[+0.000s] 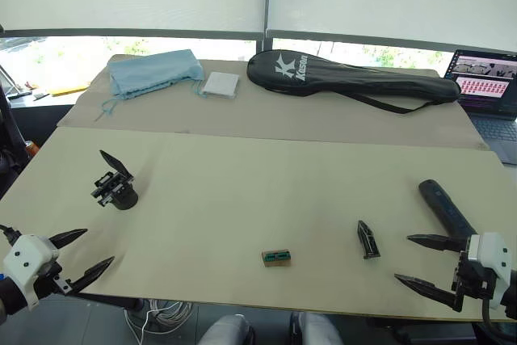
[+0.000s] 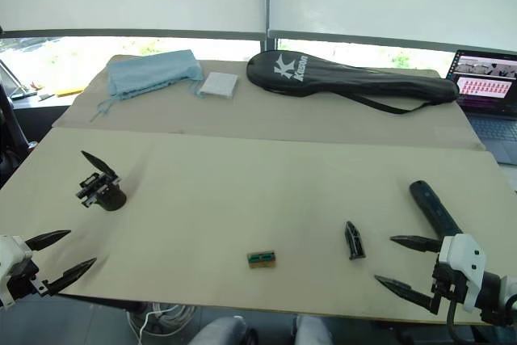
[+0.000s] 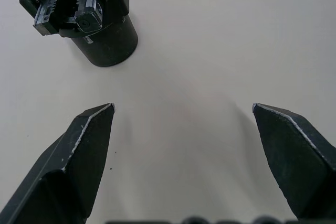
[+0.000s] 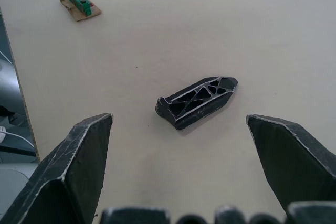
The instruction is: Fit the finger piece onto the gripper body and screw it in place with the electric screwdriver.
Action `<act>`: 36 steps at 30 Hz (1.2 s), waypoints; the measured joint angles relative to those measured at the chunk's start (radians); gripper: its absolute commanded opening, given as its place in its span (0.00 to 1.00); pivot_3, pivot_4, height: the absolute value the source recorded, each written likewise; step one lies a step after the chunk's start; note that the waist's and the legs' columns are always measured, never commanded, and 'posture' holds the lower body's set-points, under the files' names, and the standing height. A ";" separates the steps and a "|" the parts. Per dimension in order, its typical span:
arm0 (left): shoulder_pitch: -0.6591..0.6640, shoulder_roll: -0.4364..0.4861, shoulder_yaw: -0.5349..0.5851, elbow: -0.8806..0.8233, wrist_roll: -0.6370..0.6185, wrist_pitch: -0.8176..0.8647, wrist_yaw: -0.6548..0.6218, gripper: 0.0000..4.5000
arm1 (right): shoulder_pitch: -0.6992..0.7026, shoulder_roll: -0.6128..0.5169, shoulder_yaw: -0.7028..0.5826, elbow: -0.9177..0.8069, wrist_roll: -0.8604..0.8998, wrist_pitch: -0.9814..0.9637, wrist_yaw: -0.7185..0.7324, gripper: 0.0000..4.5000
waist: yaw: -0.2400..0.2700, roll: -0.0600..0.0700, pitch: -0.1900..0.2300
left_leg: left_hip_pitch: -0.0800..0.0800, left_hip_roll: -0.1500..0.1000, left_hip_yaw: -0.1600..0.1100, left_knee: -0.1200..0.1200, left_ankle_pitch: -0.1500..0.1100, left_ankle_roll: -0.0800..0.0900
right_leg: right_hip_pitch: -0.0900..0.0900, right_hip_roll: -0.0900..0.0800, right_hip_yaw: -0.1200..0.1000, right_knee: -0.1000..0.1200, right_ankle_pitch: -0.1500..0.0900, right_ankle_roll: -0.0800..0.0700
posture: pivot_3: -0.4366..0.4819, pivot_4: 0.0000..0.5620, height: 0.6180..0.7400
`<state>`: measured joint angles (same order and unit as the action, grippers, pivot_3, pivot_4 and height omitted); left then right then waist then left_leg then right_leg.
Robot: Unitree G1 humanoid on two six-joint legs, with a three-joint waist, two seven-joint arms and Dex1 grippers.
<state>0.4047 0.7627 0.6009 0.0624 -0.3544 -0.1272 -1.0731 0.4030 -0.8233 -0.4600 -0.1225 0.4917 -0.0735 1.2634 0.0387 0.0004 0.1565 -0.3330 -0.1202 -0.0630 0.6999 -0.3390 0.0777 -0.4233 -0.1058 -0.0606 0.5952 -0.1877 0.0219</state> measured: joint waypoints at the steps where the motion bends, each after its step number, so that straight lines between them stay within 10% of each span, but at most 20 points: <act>1: 0.000 0.000 0.000 0.000 0.000 0.000 0.000 0.99 | 0.000 0.000 0.000 0.000 0.000 0.000 0.000 1.00 | 0.000 0.000 0.000 | 0.000 0.000 0.000 0.000 0.000 0.000 | 0.000 0.000 0.000 0.000 0.000 0.000 | 0.48 0.27 1.00; 20: -0.004 -0.276 0.203 -0.003 -0.198 0.217 0.379 0.99 | -0.183 0.337 0.267 -0.379 0.155 -0.031 -0.136 1.00 | 0.000 -0.004 -0.002 | 0.006 0.000 0.002 -0.003 0.000 0.000 | 0.000 0.015 0.020 0.001 0.000 0.000 | 0.48 0.27 1.00; 36: -0.234 -0.253 -0.072 0.040 -0.031 0.185 0.418 0.99 | -0.183 0.290 0.249 -0.300 0.161 -0.096 -0.026 1.00 | -0.021 -0.005 -0.004 | 0.011 0.000 0.005 -0.005 0.001 -0.001 | 0.000 0.016 0.022 0.004 0.000 0.000 | 0.48 0.27 1.00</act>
<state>0.1708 0.5092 0.5290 0.1025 -0.3857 0.0578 -0.6549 0.2202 -0.5331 -0.2110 -0.4222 0.6525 -0.1690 1.2375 0.0181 -0.0051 0.1525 -0.3223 -0.1205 -0.0584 0.6952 -0.3383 0.0763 -0.4229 -0.0900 -0.0388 0.5987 -0.1876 0.0218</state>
